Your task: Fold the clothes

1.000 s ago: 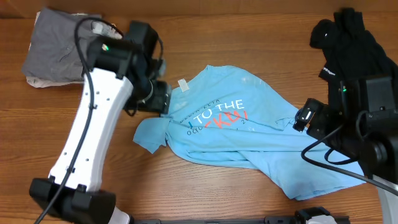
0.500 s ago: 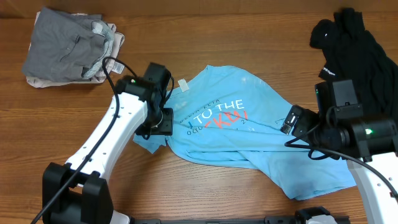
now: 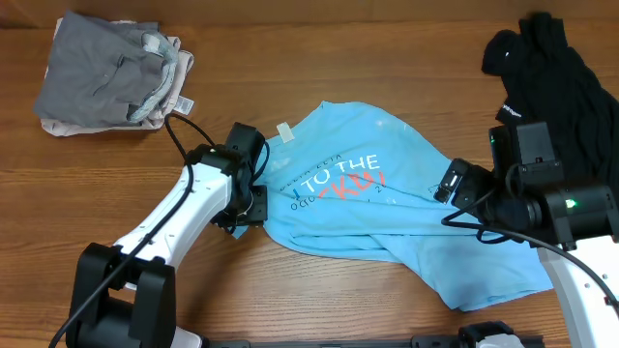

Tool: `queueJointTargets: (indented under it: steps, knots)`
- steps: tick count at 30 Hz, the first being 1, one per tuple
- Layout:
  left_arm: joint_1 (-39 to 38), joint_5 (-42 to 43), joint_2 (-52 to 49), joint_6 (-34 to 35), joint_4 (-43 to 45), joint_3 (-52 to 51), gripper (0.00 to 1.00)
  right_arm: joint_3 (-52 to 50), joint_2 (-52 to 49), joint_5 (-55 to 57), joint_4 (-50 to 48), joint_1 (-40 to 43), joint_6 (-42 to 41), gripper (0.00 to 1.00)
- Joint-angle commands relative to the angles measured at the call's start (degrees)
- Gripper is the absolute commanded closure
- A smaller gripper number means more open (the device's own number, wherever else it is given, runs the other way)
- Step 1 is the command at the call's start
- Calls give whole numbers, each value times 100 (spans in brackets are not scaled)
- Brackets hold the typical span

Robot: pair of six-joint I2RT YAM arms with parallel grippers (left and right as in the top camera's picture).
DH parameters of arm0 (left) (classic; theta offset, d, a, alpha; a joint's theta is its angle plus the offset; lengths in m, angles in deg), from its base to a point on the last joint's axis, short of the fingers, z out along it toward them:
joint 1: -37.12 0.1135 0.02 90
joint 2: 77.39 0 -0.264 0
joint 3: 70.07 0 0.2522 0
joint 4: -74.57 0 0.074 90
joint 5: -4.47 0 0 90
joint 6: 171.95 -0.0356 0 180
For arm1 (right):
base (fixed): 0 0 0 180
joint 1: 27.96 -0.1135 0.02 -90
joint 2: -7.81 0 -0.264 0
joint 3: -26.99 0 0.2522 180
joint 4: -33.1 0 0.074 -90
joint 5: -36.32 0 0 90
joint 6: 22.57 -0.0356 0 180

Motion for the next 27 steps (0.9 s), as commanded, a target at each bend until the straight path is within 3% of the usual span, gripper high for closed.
queueJointTargets:
  steps: [1,19,27]
  knots:
    - [26,168,42,-129,304,-240,53,-35,26,-20,-85,15,-2,0]
    - [26,-240,0,-136,1349,-820,64,-35,26,-20,-103,17,-4,0]
    - [26,-262,0,-138,1386,-839,83,-35,26,-20,-205,17,-4,0]
